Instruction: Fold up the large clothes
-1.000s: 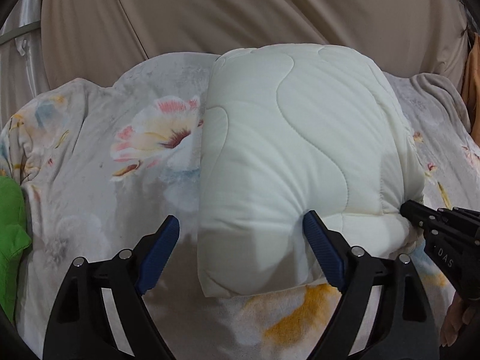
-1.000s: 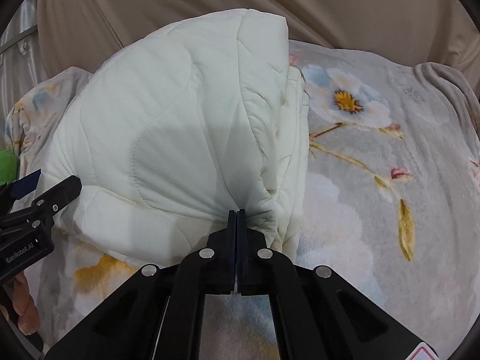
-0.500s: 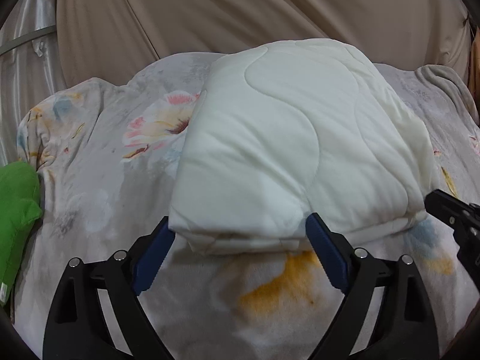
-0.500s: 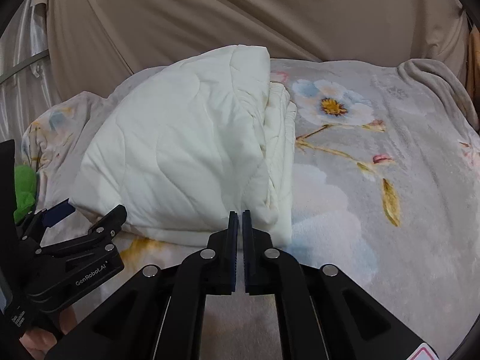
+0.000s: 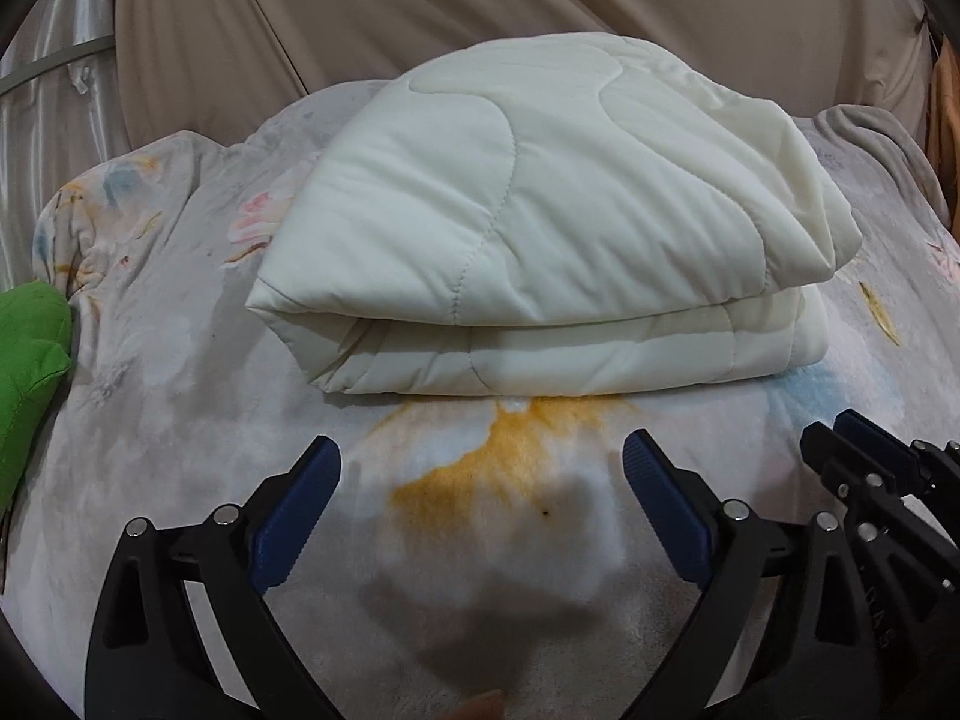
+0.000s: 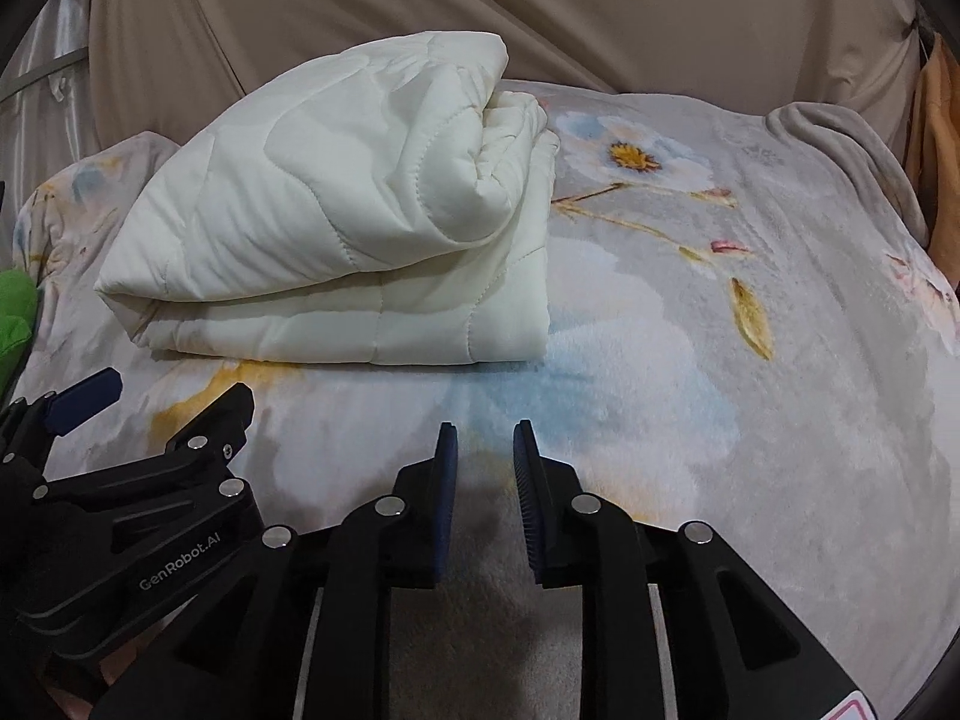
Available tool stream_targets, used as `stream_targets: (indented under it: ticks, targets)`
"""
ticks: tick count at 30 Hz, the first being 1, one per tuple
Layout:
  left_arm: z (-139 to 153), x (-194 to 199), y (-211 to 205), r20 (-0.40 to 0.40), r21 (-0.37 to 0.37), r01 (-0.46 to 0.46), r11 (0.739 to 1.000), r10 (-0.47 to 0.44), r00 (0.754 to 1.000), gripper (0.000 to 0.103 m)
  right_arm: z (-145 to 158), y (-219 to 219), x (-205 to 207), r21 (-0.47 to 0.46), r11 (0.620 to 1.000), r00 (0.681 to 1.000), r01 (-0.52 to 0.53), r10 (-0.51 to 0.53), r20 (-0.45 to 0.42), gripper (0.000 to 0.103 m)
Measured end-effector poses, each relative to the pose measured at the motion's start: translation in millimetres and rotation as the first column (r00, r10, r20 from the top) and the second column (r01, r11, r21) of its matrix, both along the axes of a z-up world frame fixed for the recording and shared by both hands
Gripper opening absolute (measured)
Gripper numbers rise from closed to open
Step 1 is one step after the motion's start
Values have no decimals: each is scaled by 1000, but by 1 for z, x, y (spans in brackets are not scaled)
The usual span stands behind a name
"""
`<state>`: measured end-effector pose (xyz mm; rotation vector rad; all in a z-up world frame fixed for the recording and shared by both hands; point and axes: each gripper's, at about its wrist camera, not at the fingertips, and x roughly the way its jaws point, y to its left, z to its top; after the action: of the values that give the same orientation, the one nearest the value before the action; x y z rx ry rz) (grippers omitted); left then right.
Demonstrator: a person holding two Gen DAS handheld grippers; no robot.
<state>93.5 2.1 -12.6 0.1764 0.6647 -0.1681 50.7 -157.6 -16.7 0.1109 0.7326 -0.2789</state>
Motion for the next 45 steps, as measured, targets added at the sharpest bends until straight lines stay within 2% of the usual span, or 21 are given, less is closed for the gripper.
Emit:
stream_targets:
  ticks: [22, 45]
  targets:
    - [-1, -2, -4, 20, 39, -27, 999, 27, 999, 95, -5, 7, 3, -47, 999, 1000, -3, 3, -14, 28]
    - [-2, -1, -4, 15, 30, -20, 999, 20, 1000, 93, -5, 5, 1, -52, 999, 1000, 0, 0, -10, 28]
